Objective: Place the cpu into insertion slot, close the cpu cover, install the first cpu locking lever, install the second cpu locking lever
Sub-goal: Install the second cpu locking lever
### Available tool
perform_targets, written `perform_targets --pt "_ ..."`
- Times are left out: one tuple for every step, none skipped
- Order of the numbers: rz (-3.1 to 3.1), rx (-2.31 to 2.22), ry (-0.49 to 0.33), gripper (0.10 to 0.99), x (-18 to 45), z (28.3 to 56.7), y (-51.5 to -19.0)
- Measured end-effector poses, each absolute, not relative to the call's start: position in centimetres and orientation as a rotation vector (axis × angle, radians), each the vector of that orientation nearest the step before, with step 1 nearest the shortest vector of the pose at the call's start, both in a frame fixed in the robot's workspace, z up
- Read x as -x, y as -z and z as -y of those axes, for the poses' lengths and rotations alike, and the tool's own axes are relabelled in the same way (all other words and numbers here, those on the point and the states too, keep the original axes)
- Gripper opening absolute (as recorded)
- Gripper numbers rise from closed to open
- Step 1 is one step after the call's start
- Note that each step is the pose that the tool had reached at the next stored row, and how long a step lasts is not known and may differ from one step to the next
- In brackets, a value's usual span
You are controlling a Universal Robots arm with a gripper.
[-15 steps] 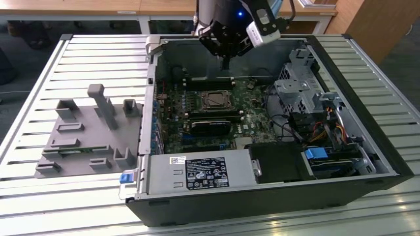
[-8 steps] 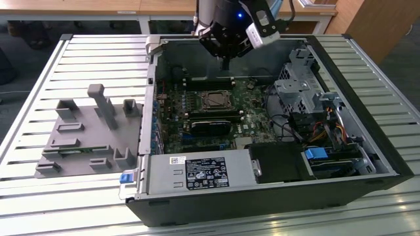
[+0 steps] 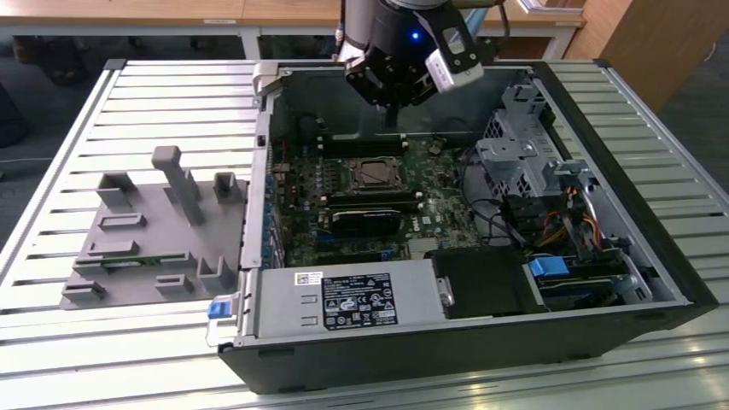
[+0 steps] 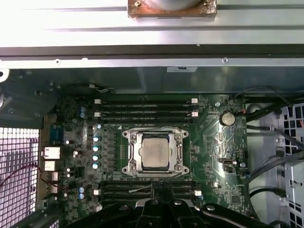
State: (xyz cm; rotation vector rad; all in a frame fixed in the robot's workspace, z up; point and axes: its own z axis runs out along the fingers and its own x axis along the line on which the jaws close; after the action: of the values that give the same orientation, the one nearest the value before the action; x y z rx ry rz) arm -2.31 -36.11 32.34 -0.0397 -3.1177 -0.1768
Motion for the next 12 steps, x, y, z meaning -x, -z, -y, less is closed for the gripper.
perform_targets --pt "3.118 0.040 0.177 0.102 2.3 36.3 -32.3" --pt "3.118 0.040 0.177 0.102 2.3 36.4 -32.2" --pt "3.118 0.039 0.177 0.102 2.3 36.6 -32.1" --pt "3.118 0.039 0.178 0.102 2.3 36.6 -32.0" --pt "3.118 0.037 0.178 0.102 2.3 36.6 -31.9" --pt "3.118 0.031 0.177 0.102 2.3 36.6 -31.7" --pt "3.117 0.024 0.177 0.102 2.3 36.6 -31.6" --pt "3.117 0.019 0.177 0.102 2.3 36.6 -31.4" --pt "3.117 0.015 0.177 0.102 2.4 36.6 -31.2" --pt "3.116 0.014 0.177 0.102 2.4 36.6 -31.0" --pt "3.116 0.013 0.177 0.102 2.4 36.6 -30.9" --pt "3.116 0.013 0.177 0.102 2.4 36.6 -30.7"
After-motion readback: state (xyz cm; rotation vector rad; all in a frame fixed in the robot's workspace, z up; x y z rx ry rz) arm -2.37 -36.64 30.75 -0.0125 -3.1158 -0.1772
